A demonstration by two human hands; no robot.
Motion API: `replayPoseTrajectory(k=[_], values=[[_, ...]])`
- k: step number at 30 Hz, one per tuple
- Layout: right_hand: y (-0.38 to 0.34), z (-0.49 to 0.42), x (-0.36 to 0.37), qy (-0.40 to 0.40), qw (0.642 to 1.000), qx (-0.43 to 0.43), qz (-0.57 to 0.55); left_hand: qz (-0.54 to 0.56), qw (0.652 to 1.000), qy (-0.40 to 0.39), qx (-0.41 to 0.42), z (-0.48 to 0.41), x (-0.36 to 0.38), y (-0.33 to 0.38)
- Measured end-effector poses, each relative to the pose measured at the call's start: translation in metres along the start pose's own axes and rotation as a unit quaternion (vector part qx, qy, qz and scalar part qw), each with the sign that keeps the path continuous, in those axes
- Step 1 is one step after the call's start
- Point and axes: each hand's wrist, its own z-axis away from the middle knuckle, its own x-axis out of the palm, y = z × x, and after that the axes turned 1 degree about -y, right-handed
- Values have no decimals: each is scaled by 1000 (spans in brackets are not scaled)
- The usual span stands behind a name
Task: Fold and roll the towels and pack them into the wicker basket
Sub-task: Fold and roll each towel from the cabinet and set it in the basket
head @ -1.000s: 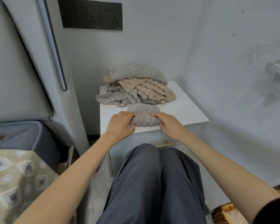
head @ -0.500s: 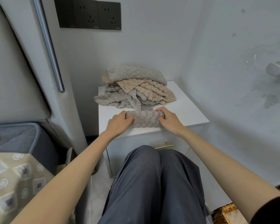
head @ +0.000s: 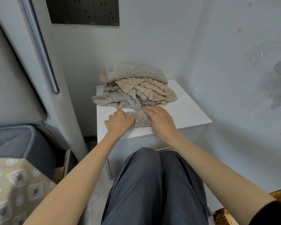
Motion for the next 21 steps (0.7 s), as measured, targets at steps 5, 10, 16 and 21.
replayPoseTrajectory(k=[5, 10, 16, 21], values=[[-16, 3, 24, -93, 994, 20, 49, -6, 1000, -1, -1, -3, 0, -1], [1, 10, 20, -103, 993, 5, 50, 3, 1000, -4, 2, -5, -2, -3], [23, 20, 15, -102, 991, 77, 34, 6, 1000, -16, -3, -7, -1, -4], [26, 19, 11, -146, 980, 130, -16, -19, 997, -70, -40, -13, -2, -1]])
